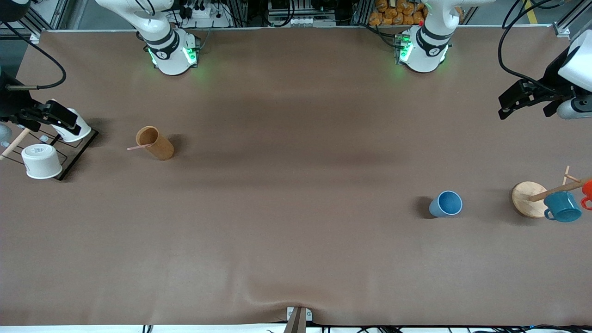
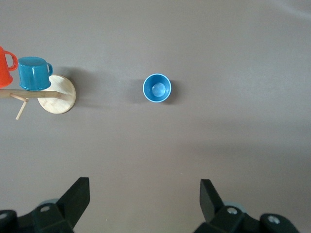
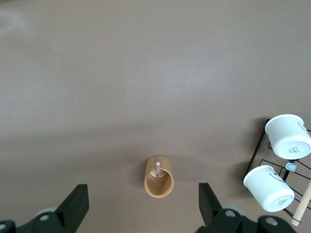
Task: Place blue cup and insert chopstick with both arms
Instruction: 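Reach the right gripper to the chopstick while the left gripper reaches the blue cup, then pull the chopstick from the wooden cup while the left gripper grasps the blue cup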
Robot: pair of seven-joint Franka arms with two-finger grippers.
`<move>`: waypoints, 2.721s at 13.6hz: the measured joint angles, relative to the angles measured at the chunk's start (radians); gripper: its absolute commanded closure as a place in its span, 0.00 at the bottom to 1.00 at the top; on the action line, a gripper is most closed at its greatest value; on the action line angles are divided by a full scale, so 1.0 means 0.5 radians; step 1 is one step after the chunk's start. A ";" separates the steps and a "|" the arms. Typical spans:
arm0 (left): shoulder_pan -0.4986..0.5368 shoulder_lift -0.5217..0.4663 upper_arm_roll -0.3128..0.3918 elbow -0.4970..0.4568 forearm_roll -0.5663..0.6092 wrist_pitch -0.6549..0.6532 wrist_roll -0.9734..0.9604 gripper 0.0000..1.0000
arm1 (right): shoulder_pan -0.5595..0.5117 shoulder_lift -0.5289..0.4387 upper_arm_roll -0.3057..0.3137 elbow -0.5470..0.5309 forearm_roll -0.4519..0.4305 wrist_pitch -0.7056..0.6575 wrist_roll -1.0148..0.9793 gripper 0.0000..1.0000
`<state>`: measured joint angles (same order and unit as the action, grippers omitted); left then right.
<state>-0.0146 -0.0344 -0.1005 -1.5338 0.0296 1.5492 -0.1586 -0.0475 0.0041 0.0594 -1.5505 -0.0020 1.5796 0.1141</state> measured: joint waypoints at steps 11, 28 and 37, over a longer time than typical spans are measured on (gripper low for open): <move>0.105 0.388 0.018 -0.072 0.000 0.213 0.002 0.00 | 0.000 0.330 0.001 -0.029 0.023 -0.113 -0.002 0.00; 0.197 0.973 0.009 -0.580 0.000 1.524 0.003 0.28 | -0.054 0.953 -0.082 -0.014 0.237 -0.470 -0.003 0.65; 0.197 1.059 0.005 -0.591 0.000 1.579 0.003 1.00 | -0.053 0.999 -0.082 -0.006 0.197 -0.440 -0.003 1.00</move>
<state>0.0840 0.4950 -0.0982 -1.8292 0.0296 2.3388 -0.1573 -0.0740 0.5035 0.0184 -1.5534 0.0967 1.3596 0.1124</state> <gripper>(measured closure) 0.881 0.907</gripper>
